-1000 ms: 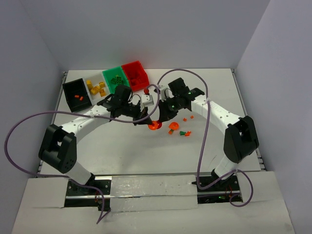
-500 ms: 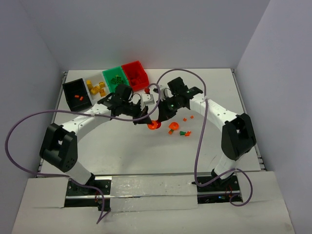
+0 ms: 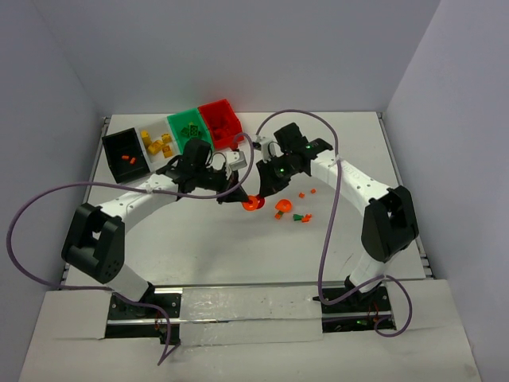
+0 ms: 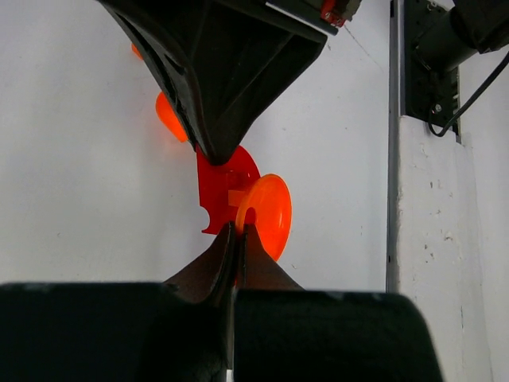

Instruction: Sort the legos into containers by color

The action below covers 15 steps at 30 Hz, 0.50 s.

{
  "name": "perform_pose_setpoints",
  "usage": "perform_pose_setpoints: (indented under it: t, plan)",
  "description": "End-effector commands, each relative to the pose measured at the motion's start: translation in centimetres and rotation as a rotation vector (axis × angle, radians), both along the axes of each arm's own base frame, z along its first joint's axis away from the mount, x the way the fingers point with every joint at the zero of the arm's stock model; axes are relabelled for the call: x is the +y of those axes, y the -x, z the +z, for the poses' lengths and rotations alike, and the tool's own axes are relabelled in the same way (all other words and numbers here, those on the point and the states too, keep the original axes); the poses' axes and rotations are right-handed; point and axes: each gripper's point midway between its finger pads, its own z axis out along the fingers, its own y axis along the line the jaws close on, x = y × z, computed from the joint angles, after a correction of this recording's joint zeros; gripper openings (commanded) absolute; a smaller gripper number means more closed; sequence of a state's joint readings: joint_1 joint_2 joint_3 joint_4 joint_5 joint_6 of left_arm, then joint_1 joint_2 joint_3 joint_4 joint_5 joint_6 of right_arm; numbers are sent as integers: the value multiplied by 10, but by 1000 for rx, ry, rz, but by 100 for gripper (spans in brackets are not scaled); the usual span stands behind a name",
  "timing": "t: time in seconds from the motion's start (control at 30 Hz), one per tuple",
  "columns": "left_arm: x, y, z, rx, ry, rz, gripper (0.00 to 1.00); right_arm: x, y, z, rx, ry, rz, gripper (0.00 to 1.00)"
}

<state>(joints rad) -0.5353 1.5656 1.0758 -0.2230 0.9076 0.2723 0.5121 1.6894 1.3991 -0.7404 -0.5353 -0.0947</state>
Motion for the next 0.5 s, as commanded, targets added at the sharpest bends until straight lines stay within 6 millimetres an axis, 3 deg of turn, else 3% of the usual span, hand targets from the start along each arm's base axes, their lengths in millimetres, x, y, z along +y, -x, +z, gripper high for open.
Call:
perform_pose_setpoints:
  t: [0.0, 0.13, 0.47]
  plan:
    - [-11, 12, 60, -108, 171, -132, 0, -9, -16, -15, -28, 24, -25, 0]
    - [-16, 6, 77, -126, 198, -135, 0, -8, -18, -24, -1, 20, -19, 0]
    - [-15, 5, 78, -98, 217, -124, 0, -16, -17, -38, 32, 30, -32, 0]
